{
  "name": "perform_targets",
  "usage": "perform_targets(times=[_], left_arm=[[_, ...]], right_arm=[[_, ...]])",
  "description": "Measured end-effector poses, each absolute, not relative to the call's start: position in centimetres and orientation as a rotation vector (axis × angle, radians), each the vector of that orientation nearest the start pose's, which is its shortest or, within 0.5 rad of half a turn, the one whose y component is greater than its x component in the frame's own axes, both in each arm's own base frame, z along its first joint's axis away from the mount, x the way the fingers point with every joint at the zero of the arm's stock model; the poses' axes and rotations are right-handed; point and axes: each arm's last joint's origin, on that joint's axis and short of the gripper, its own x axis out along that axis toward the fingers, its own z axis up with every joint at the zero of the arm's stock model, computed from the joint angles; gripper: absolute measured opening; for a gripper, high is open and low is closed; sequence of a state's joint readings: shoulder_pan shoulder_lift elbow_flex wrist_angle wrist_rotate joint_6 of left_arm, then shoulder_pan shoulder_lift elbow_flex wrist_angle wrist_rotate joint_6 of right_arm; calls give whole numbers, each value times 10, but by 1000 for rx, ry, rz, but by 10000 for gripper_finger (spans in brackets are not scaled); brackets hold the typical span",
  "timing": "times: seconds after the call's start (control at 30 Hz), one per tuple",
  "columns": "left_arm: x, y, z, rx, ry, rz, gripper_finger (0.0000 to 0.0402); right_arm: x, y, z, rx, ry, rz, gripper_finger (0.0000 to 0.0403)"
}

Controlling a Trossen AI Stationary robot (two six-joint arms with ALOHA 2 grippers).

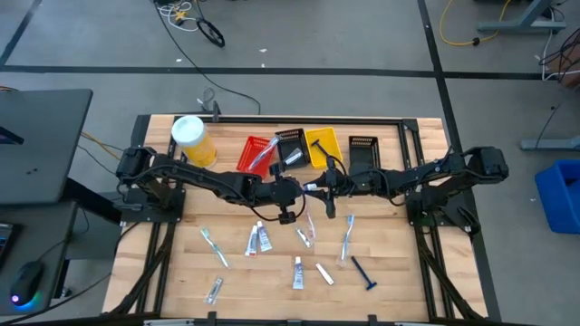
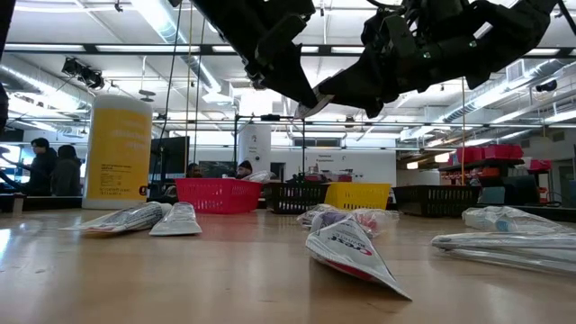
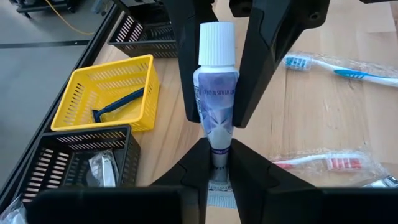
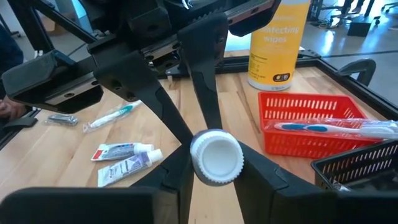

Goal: Pick & Place Travel size toiletries
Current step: Put the purple toothpaste into the right black bin

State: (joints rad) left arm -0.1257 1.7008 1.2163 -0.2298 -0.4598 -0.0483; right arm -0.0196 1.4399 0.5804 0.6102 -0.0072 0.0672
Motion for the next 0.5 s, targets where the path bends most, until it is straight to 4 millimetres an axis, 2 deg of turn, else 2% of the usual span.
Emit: perform_targets(times=[0.2,0.37,0.5], left_arm=[[368,-33,242,150,677,355,97],[368,-32,243,139,665,405,130],[368,-32,243,138,664,406,144]], right_arm=[[283,-6,190,64,307,-37,102],[278,-8,179,51,428,-117,102],[266,-10,185,27,495,-192,103]])
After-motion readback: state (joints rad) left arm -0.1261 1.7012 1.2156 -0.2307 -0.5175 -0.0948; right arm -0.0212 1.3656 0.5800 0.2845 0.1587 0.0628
